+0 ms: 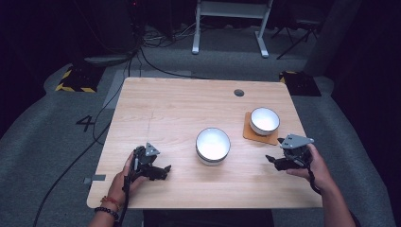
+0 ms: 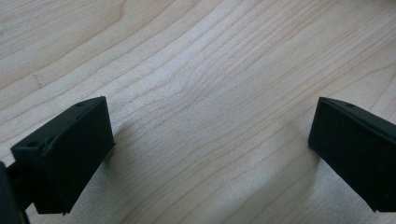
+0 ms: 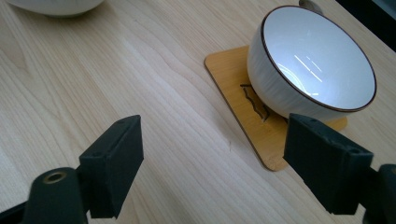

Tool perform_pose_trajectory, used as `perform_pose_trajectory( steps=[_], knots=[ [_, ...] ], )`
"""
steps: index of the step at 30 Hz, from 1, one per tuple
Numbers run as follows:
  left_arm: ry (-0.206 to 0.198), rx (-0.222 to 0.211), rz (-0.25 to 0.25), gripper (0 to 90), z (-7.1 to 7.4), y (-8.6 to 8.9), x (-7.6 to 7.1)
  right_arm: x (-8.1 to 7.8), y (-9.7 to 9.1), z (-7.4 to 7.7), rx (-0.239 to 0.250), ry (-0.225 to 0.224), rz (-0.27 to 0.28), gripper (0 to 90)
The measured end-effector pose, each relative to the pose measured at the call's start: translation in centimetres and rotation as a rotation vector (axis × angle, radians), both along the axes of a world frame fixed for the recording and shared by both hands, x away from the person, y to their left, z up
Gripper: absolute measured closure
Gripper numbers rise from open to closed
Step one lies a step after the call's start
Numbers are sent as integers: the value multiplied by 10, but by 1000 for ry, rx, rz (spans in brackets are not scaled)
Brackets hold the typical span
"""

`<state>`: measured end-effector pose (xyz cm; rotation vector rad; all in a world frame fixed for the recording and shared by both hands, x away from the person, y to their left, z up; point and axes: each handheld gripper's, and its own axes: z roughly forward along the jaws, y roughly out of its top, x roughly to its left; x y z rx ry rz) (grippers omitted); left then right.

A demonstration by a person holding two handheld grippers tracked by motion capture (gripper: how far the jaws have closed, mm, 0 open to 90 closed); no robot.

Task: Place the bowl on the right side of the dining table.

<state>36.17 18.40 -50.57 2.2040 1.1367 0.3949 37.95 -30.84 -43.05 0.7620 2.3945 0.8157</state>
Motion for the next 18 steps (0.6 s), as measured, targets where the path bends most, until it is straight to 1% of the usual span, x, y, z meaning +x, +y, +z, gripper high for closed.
perform_pose_trajectory(
  steps=[1, 3, 5, 7, 8, 9, 11, 13, 15, 16, 17, 18],
  knots=[
    [0, 0, 0, 1, 0, 0, 0, -1, -1, -1, 6, 7, -7, 197],
    [-1, 1, 0, 1, 0, 0, 0, -2, -3, -3, 12, 10, 0, 197],
    [-1, -1, -2, 1, 0, 0, 0, -3, -4, -4, 4, 13, -7, 197],
    [0, 1, 0, 1, 0, 0, 0, -4, -6, -6, 12, 13, 2, 197],
    [-1, 1, 0, 1, 0, 0, 0, -4, -7, -7, 6, 8, 5, 197],
    [-1, 1, 0, 1, 0, 0, 0, -5, -8, -8, 5, 16, 4, 197],
    [0, 0, -1, 1, 0, 0, 0, -5, -10, -11, 3, 15, 1, 197],
    [-1, 0, -1, 1, 0, 0, 0, -6, -11, -13, -1, 25, -14, 197],
    [0, 0, 0, 1, 0, 0, 0, -6, -13, -17, -1, 22, -9, 197],
    [0, 0, 1, 1, 0, 0, 0, -6, -14, -19, -6, 29, -16, 197],
    [-1, 0, 0, 1, 0, 0, 0, -6, -15, -21, -1, 28, -15, 197],
    [-2, -1, -1, 1, 0, 0, 0, -6, -16, -22, -8, 28, -20, 197]
  ],
)
